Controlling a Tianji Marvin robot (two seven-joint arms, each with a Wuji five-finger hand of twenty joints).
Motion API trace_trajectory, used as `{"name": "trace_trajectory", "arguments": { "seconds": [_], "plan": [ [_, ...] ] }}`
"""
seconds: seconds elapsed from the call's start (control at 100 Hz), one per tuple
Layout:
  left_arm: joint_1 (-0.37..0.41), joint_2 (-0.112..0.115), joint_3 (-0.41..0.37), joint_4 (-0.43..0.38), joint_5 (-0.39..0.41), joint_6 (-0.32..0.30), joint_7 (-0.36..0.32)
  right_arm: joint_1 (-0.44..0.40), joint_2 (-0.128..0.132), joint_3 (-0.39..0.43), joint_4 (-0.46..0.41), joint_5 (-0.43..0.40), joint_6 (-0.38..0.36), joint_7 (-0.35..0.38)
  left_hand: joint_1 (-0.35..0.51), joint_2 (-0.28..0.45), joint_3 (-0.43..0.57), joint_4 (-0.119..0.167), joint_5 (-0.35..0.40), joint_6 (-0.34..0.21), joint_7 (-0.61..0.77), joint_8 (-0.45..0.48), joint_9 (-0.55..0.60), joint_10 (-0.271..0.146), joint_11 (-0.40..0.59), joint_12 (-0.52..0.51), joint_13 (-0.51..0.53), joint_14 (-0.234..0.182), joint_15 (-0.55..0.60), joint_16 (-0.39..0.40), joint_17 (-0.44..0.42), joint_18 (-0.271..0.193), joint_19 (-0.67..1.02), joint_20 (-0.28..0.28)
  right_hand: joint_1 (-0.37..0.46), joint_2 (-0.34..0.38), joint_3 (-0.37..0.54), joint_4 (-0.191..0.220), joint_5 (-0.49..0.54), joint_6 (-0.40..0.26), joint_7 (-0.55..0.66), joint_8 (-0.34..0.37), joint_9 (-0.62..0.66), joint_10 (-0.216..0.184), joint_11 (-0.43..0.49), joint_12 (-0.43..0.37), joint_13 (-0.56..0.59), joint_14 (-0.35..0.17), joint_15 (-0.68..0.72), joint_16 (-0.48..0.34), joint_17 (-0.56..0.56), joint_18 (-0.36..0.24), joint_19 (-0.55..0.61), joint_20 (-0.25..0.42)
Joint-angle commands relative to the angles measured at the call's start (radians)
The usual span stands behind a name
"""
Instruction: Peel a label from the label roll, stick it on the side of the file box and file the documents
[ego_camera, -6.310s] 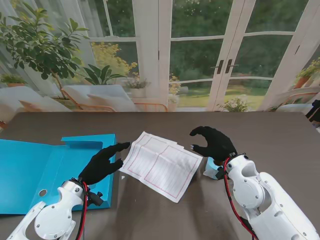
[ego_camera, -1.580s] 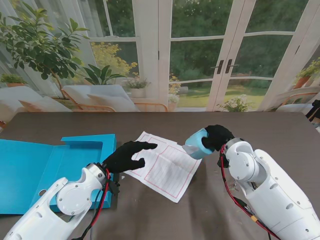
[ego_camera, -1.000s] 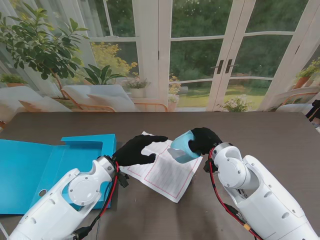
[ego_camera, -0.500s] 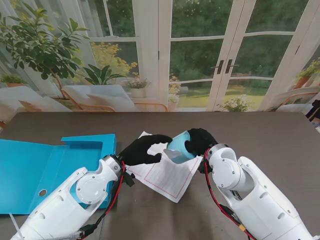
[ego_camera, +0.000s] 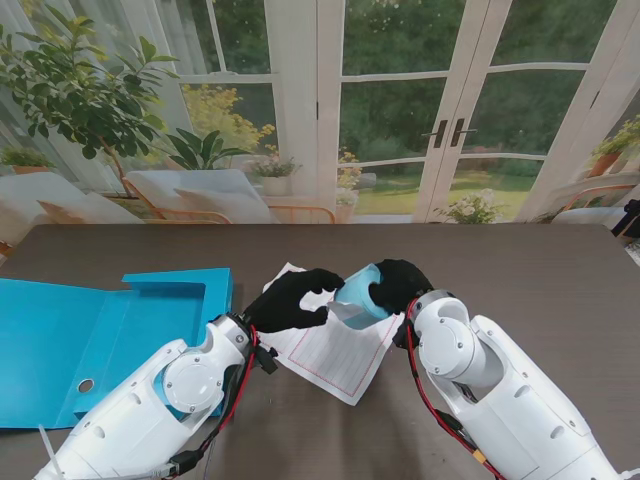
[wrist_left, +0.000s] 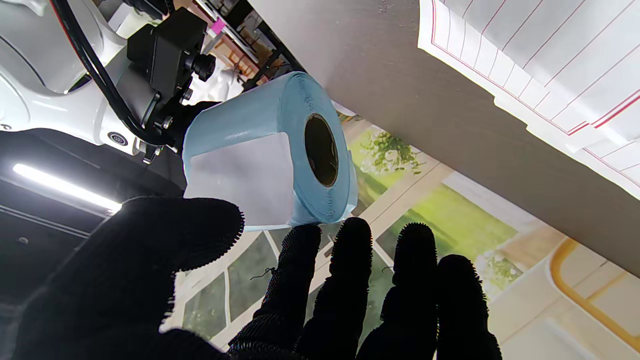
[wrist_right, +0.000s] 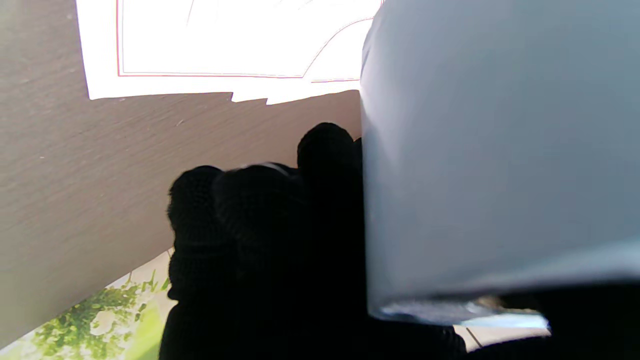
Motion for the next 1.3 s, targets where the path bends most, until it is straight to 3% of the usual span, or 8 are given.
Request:
{"name": "trace_trajectory", "arguments": {
  "seconds": [0.0,0.29,0.58,0.88,1.08,1.29],
  "plan": [
    [0.004,-0.011,0.006,0.008,0.010,-0.006,-0.008,0.006,-0.013,-0.001,-0.012,0.008,0.005,0.006,-0.030,-0.050,0.002,-0.011,0.031,-0.031,0.024,0.002,0.014,-0.006,0.014,0.014,0.014,0.011,0.032,0.026,-0.020,-0.021,0.067,-0.017,0.076,0.048,0.141,0.036,0.079,-0.171,0.097,0.080,0.018,0.030,0.017,0.001,0.028,-0.001,0.004,0.001,0.198,0.023,0.048,0.009],
    [-0.001,-0.014,0.017,0.024,0.043,-0.025,0.020,0.008,-0.021,-0.003,-0.009,0.028,0.035,-0.010,-0.058,-0.097,-0.005,-0.033,0.039,-0.056,0.081,0.030,0.021,-0.028,0.093,0.092,0.033,-0.001,0.119,0.080,-0.005,-0.024,0.163,-0.014,0.083,0.045,0.142,0.036,0.080,-0.162,0.096,0.080,0.016,0.037,0.017,0.000,0.027,0.009,0.004,0.000,0.194,0.032,0.050,0.009],
    [-0.002,-0.023,0.026,0.039,0.081,-0.031,0.071,0.007,-0.030,-0.007,-0.010,0.046,0.069,-0.030,-0.075,-0.116,-0.004,-0.047,0.069,-0.045,0.207,0.097,0.071,-0.036,0.246,0.289,0.080,-0.003,0.287,0.183,0.040,-0.020,0.327,0.036,0.088,0.041,0.146,0.036,0.081,-0.153,0.095,0.081,0.015,0.042,0.018,0.000,0.027,0.012,0.006,0.000,0.191,0.037,0.053,0.009],
    [0.005,-0.020,0.026,0.031,0.074,-0.033,0.058,0.017,-0.041,-0.013,-0.004,0.062,0.115,-0.054,-0.136,-0.108,-0.022,-0.101,0.044,-0.053,0.151,0.069,0.031,-0.038,0.193,0.270,0.044,-0.004,0.240,0.164,0.004,-0.021,0.274,0.010,0.093,0.037,0.150,0.036,0.086,-0.142,0.093,0.080,0.020,0.049,0.019,-0.002,0.026,0.019,0.015,0.003,0.194,0.046,0.056,0.008],
    [0.004,-0.019,0.034,0.037,0.085,-0.033,0.061,0.028,-0.052,-0.011,0.005,0.094,0.146,-0.070,-0.132,-0.117,-0.012,-0.104,0.019,-0.057,0.165,0.081,0.019,-0.048,0.208,0.282,0.043,-0.009,0.240,0.167,0.002,-0.020,0.266,0.008,0.098,0.034,0.152,0.036,0.089,-0.137,0.092,0.080,0.019,0.061,0.018,-0.002,0.026,0.027,0.016,0.002,0.191,0.052,0.055,0.006],
    [0.000,-0.030,0.051,0.059,0.114,-0.037,0.113,0.036,-0.059,-0.012,0.010,0.105,0.179,-0.084,-0.106,-0.122,0.003,-0.090,0.002,-0.050,0.239,0.128,0.020,-0.052,0.245,0.317,0.059,-0.014,0.265,0.180,0.014,-0.021,0.279,0.020,0.100,0.030,0.154,0.035,0.093,-0.128,0.091,0.080,0.025,0.063,0.019,-0.002,0.026,0.028,0.022,0.004,0.193,0.058,0.057,0.006]
  ]
}}
